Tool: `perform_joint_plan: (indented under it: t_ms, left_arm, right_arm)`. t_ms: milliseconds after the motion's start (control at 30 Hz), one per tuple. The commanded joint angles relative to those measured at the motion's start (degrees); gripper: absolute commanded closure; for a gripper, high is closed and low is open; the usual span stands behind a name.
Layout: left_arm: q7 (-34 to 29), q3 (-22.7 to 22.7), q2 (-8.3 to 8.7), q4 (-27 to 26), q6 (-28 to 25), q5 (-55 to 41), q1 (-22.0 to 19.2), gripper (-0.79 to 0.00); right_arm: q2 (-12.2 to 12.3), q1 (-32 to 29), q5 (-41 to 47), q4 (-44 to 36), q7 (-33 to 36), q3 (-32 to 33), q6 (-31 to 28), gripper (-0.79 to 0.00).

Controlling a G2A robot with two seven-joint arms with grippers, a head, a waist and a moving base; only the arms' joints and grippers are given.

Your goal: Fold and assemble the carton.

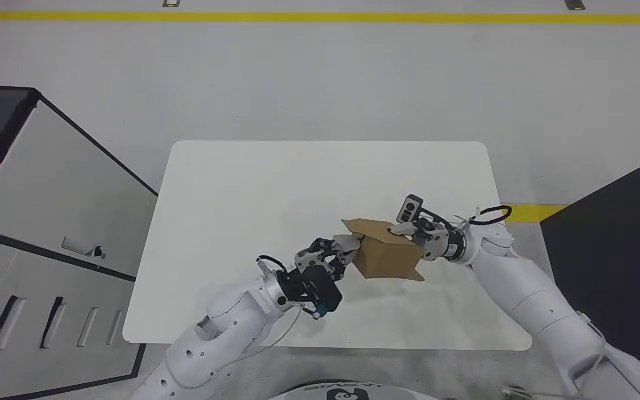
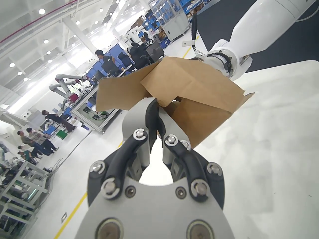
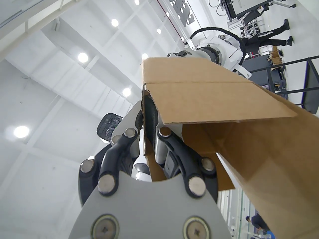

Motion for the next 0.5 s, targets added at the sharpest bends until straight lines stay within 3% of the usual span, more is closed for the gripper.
perform_joint_plan:
  t_ms: [0,467]
  left_arm:
    - [-0.11,0.17,-0.04,-0.05,0.21,0.06,0.02,0.000]
    - [2.75,-0.67,0.00,0.13,1.59,0.26,-0.12,0.000]
  right_arm:
    - [-0.04,0.17,-0.03,0.18,0.00,-0.18,-0.22,0.000]
    - [-0.25,1.19,0.11,1.82,0.00,-1.03,-0.68,0.000]
